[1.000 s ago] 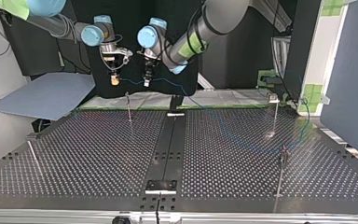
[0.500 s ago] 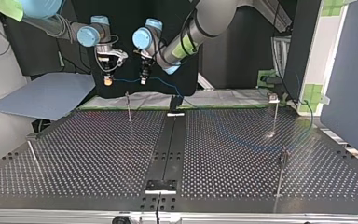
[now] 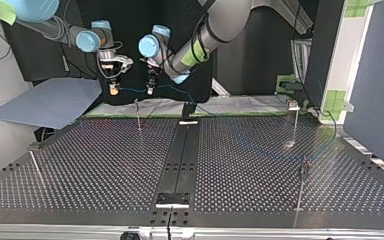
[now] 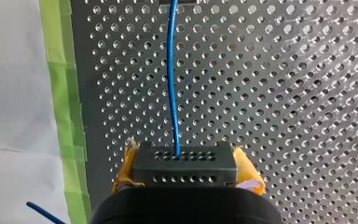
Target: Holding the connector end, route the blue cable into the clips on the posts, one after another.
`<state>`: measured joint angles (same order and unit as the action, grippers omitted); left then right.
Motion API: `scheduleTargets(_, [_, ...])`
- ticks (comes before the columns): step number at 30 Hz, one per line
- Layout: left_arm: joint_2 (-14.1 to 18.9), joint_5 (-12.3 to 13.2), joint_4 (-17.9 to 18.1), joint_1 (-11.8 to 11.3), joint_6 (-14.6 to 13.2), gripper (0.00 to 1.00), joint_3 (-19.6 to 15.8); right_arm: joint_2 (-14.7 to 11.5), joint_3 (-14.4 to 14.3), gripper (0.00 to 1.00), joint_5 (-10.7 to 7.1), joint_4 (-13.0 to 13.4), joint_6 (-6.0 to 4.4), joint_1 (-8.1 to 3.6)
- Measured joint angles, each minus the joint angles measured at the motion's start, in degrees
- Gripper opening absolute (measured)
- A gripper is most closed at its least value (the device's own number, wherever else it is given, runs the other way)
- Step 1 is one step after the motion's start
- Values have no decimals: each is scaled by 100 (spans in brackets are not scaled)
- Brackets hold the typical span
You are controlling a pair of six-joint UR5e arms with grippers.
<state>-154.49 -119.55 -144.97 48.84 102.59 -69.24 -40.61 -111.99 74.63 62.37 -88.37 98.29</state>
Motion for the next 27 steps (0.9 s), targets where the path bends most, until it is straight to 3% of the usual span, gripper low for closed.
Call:
scheduleTargets(7, [-199,56,-80,-35,4,0,204,3,11,0,-428,-51,39,-377])
scheduleTargets(10, [-286,61,-118,-21,7,0,341,7,30,0,-588,-45,0,-485])
scheduleTargets(16, [-322,80,-129,-27,48,0,544,16,155,0,-935,-57,-175,-543])
scheduleTargets(21, [-329,104,-123,-45,57,0,622,73,256,0,-1245,-67,-221,-551])
scheduleTargets(24, [-382,113,-135,-70,59,0,685,192,368,0,-1416,-127,-198,-555])
scheduleTargets(27, [-516,138,-225,-90,59,0,820,346,505,0,-1555,-267,-71,-579])
